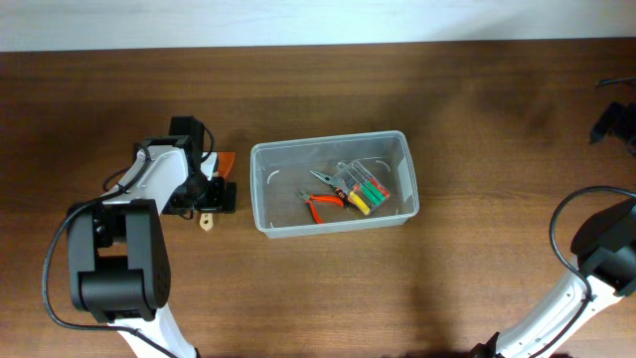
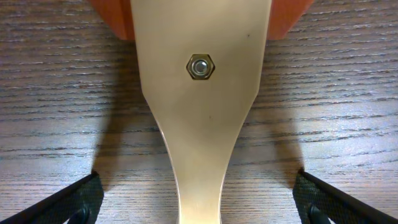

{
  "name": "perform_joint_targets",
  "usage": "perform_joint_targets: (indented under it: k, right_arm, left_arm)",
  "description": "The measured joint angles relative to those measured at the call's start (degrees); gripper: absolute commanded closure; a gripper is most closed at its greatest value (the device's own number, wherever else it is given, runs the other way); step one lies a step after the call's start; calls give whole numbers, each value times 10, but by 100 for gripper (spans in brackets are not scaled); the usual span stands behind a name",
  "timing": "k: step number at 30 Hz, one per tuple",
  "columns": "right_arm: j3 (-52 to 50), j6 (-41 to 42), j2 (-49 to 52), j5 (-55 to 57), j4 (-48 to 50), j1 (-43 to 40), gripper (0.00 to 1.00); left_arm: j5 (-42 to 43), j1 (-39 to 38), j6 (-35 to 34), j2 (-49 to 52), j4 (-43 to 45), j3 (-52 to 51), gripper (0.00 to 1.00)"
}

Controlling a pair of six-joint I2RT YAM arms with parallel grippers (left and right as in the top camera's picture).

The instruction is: Pack container

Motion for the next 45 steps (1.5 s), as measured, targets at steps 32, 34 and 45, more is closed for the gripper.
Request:
perform_joint_targets:
  k: [32, 34, 45]
  right_arm:
    - [0, 0, 0, 0, 0, 0, 1]
    - [0, 0, 0, 0, 0, 0, 1]
    - [0, 0, 0, 0, 0, 0, 1]
  left_arm:
    - [1, 1, 2, -2, 23, -3, 33]
    - [1, 1, 2, -2, 23, -3, 33]
    - [3, 1, 2, -2, 30, -3, 52]
